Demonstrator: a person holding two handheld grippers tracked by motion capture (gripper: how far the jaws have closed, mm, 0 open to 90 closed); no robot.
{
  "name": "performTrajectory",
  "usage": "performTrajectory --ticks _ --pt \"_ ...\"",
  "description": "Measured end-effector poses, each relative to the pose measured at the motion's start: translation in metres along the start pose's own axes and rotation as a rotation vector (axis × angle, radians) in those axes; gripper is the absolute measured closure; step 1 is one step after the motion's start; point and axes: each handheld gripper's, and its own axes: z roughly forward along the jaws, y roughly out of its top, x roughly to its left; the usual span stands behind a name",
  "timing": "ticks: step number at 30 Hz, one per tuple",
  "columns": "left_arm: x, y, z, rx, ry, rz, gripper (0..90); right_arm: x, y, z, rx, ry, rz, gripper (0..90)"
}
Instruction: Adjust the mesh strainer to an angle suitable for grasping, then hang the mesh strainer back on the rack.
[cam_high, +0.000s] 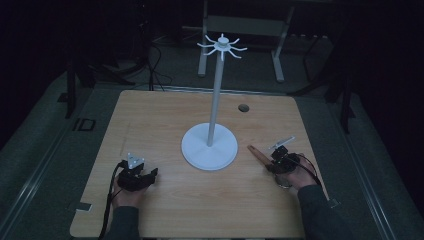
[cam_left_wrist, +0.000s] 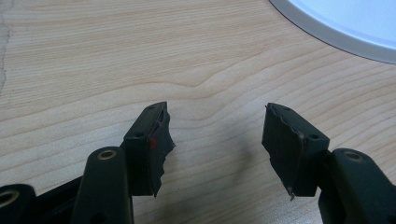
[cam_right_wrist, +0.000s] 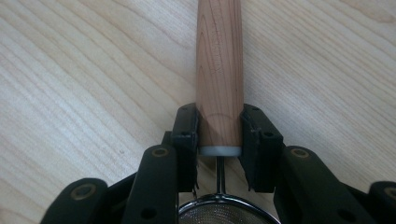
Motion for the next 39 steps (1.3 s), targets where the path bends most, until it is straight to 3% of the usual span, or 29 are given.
performTrajectory --ticks 20,39 --pt "0.000 0.000 0.000 0.000 -0.002 -0.002 41.6 0.016 0.007 -0.013 -0.148 -0.027 -0.018 69.4" --pt "0.000 0.000 -0.001 -0.004 0.000 -0.001 41.6 0.028 0.015 -0.029 -0.311 -0.040 -0.007 69.4"
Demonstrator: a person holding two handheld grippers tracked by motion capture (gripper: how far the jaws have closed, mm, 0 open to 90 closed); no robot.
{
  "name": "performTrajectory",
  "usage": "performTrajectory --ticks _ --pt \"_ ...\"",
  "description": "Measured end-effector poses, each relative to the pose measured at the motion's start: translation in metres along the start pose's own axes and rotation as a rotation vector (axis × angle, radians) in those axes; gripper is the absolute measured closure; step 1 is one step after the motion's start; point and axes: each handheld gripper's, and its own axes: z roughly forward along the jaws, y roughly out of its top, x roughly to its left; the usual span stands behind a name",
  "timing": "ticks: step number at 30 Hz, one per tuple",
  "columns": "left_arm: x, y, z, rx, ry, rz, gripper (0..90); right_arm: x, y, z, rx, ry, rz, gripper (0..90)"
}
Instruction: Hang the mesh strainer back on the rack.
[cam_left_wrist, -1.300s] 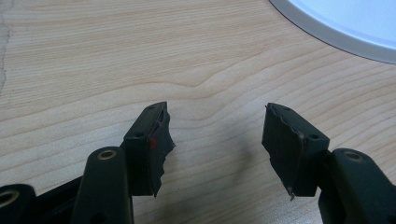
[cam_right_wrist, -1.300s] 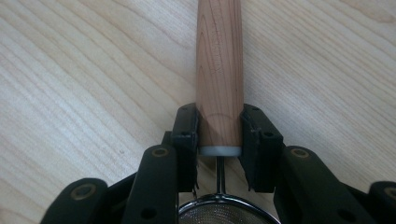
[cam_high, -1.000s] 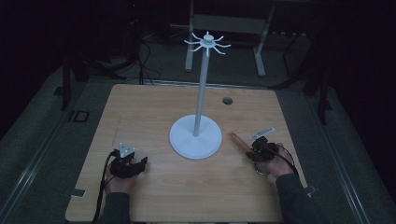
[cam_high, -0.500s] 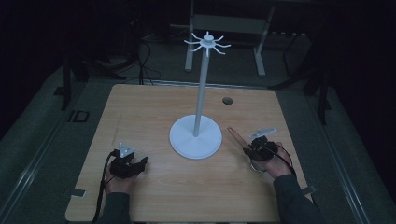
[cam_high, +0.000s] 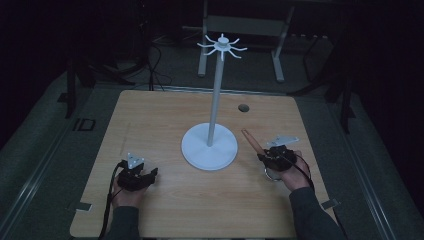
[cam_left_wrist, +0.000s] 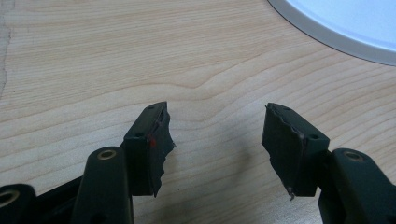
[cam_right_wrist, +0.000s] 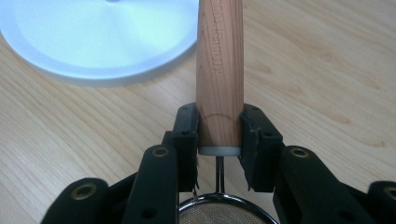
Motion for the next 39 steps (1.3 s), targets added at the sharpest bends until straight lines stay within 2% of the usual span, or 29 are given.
performTrajectory --ticks 17,30,39 --pt "0.000 0.000 0.000 -0.003 0.000 -0.002 41.6 0.010 0.014 -0.011 -0.123 0.006 0.004 69.4" --pt "0.000 0.000 0.000 -0.004 0.000 0.001 41.6 0.019 0.028 -0.020 -0.189 0.010 -0.008 69.4" --pt "-0.001 0.000 0.000 -0.004 0.000 0.000 41.6 0.025 0.037 -0.023 -0.216 0.009 0.003 69.5"
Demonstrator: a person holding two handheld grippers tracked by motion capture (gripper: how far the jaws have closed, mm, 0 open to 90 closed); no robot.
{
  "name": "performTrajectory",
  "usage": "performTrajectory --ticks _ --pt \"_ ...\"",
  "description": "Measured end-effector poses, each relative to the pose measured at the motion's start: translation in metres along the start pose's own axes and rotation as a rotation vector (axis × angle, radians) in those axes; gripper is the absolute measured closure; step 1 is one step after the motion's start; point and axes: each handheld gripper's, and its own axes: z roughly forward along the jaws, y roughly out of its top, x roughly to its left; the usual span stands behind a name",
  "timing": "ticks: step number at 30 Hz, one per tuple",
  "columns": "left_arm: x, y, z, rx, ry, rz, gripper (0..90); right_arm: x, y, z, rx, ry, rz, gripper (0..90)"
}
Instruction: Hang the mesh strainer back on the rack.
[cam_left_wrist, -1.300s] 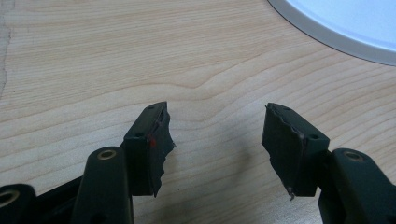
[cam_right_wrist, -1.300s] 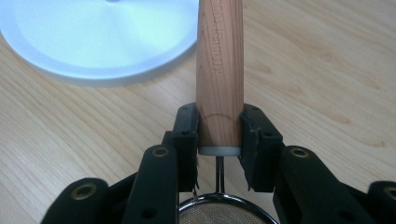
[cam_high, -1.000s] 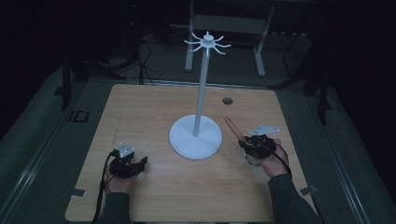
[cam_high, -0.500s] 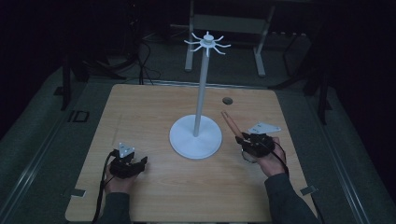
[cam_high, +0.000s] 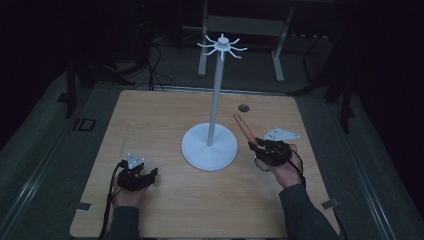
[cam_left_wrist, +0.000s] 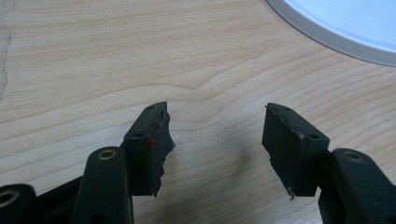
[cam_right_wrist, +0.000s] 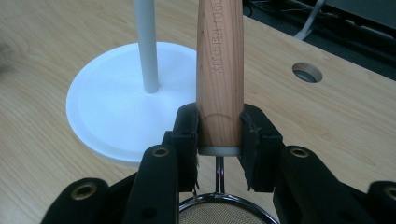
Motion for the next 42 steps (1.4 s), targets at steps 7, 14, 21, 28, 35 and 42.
performTrajectory --ticks 7,14,21,28,35,42 --pt "0.000 0.000 0.001 0.001 -0.001 -0.002 41.6 0.000 0.005 0.000 -0.017 0.002 0.013 69.4" --pt "0.000 0.000 0.001 0.003 -0.002 0.003 41.6 0.002 0.011 -0.003 -0.039 0.002 0.024 69.4" --pt "0.000 0.000 0.001 0.001 -0.001 0.002 41.6 0.002 0.016 -0.006 -0.067 0.007 0.046 69.4" --pt "0.000 0.000 0.000 0.000 0.000 0.003 41.6 0.003 0.021 -0.008 -0.090 0.004 0.054 69.4" --pt "0.000 0.000 0.000 -0.002 0.001 0.003 41.6 0.003 0.026 -0.011 -0.115 0.002 0.068 69.4" --pt "0.000 0.000 0.000 -0.002 0.000 0.001 41.6 0.004 0.030 -0.013 -0.130 0.005 0.079 69.4"
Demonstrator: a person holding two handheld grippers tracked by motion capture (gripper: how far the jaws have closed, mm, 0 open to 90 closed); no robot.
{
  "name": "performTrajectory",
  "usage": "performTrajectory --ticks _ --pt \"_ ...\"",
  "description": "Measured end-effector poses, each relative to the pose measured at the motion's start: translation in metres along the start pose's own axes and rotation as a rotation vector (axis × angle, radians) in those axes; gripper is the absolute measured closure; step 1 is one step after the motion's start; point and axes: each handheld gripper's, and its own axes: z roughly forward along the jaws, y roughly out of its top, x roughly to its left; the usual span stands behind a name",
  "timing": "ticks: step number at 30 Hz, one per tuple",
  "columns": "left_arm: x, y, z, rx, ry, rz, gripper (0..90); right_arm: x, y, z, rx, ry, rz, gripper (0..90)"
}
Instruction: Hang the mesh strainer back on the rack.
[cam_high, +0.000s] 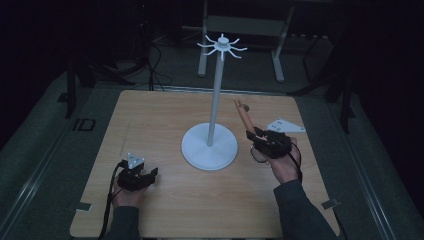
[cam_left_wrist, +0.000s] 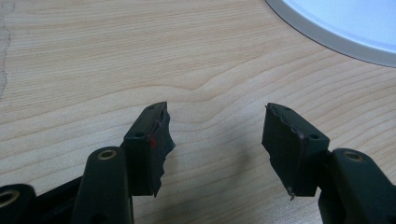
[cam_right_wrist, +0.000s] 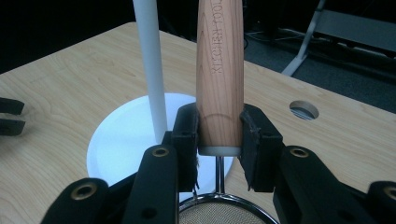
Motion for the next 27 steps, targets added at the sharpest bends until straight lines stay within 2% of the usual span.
performTrajectory --ticks 9,27 --pt "0.000 0.000 0.000 0.001 -0.001 0.001 41.6 0.000 0.008 -0.004 -0.012 0.001 -0.002 69.4" --pt "0.000 0.000 0.000 0.000 -0.001 0.002 41.6 0.002 0.019 -0.007 -0.042 0.027 0.030 69.4"
